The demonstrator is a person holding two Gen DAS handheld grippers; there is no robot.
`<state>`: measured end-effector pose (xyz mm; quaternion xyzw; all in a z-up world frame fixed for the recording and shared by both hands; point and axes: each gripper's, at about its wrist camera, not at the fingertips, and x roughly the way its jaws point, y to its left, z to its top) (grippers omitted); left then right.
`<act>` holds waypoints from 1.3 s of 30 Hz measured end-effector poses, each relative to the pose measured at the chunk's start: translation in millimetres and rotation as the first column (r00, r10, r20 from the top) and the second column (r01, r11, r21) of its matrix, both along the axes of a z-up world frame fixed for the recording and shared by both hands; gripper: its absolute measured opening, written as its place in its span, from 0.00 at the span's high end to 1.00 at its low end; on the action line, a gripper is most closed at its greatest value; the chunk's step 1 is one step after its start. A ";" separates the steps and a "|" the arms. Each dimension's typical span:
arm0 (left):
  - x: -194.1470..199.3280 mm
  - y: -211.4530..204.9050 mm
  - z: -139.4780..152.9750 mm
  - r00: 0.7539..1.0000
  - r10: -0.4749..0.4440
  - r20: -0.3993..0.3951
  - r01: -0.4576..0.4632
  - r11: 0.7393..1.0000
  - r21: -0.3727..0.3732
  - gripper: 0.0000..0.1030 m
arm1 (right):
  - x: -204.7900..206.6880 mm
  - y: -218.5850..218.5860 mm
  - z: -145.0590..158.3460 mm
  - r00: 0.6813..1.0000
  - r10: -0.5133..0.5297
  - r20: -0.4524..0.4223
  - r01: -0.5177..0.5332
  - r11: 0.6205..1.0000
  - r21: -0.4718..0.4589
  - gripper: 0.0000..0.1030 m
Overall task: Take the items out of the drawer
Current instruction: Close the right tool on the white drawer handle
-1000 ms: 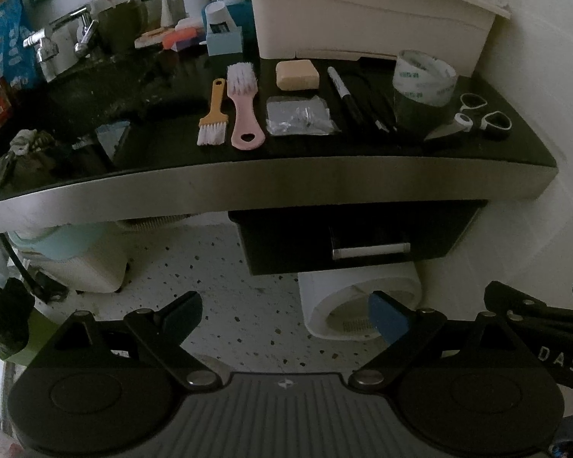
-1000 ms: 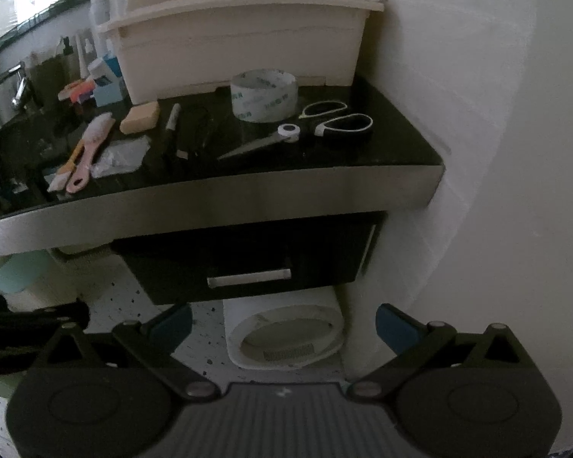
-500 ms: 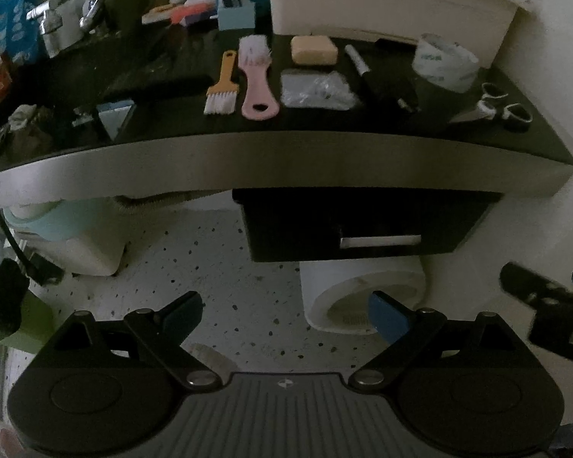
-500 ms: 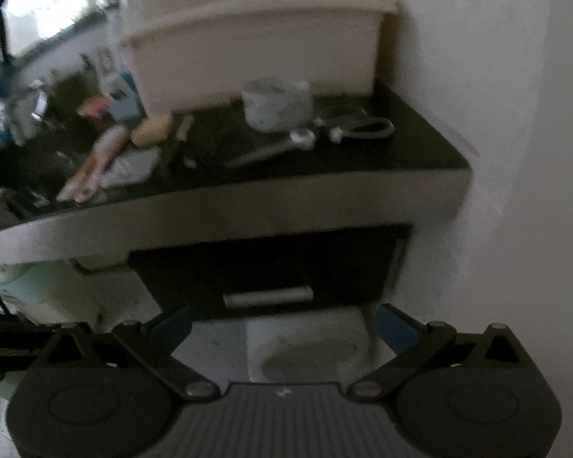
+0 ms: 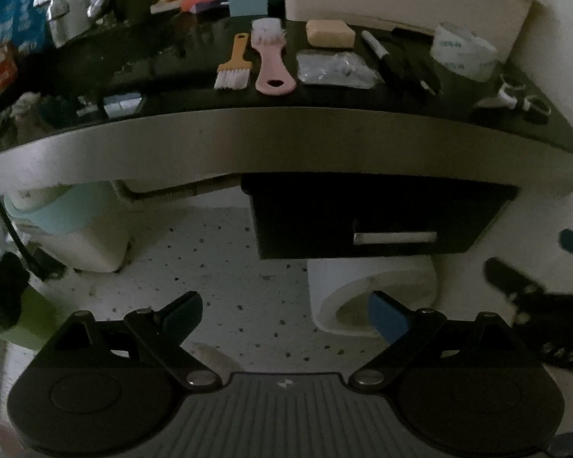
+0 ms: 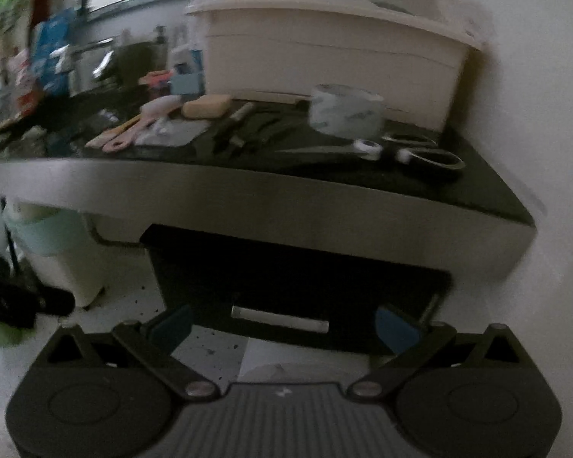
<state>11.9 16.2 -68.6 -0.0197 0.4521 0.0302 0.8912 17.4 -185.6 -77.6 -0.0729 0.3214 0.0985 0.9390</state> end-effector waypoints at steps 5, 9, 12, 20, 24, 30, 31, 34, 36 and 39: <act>2.4 5.9 -5.1 0.999 0.036 0.007 -0.036 0.999 0.024 0.09 | 11.6 6.5 -27.1 0.991 0.134 -0.008 -0.135 0.990 -0.044 0.00; 3.0 7.1 -11.2 0.999 0.036 -0.005 -0.036 0.998 0.046 0.09 | 22.1 13.0 -47.0 0.978 0.205 -0.026 -0.206 0.975 -0.087 0.00; 1.6 8.7 -15.1 1.000 0.023 -0.010 -0.023 0.999 0.045 0.09 | 31.7 17.9 -59.5 0.961 0.275 -0.022 -0.275 0.951 -0.139 0.00; -6.6 20.8 -20.1 1.000 -0.028 0.000 0.028 0.999 -0.017 0.08 | 58.6 43.4 -104.6 0.898 0.434 -0.072 -0.423 0.806 -0.414 0.04; -8.4 23.2 -22.1 1.000 -0.023 0.001 0.023 1.000 -0.004 0.08 | 77.4 57.3 -131.7 0.854 0.490 -0.176 -0.508 0.712 -0.484 0.22; -14.9 25.3 -17.7 0.999 -0.017 0.030 0.016 1.000 0.024 0.08 | 82.7 80.0 -171.9 0.783 0.571 -0.246 -0.569 0.501 -0.652 0.41; -14.7 27.9 -16.6 0.999 -0.011 0.036 0.010 1.000 0.016 0.08 | 82.0 82.2 -177.3 0.774 0.584 -0.247 -0.569 0.468 -0.676 0.41; -15.7 29.8 -12.9 0.998 -0.006 0.062 0.005 1.000 0.016 0.08 | 83.6 87.6 -192.3 0.743 0.609 -0.276 -0.584 0.390 -0.712 0.41; -16.8 30.1 -10.4 0.996 -0.004 0.089 0.002 1.000 0.025 0.08 | 87.4 89.5 -197.8 0.733 0.612 -0.298 -0.595 0.364 -0.716 0.41; -18.8 32.1 -7.5 0.990 0.004 0.140 -0.006 1.000 0.015 0.08 | 95.6 91.8 -204.2 0.718 0.614 -0.328 -0.613 0.334 -0.716 0.41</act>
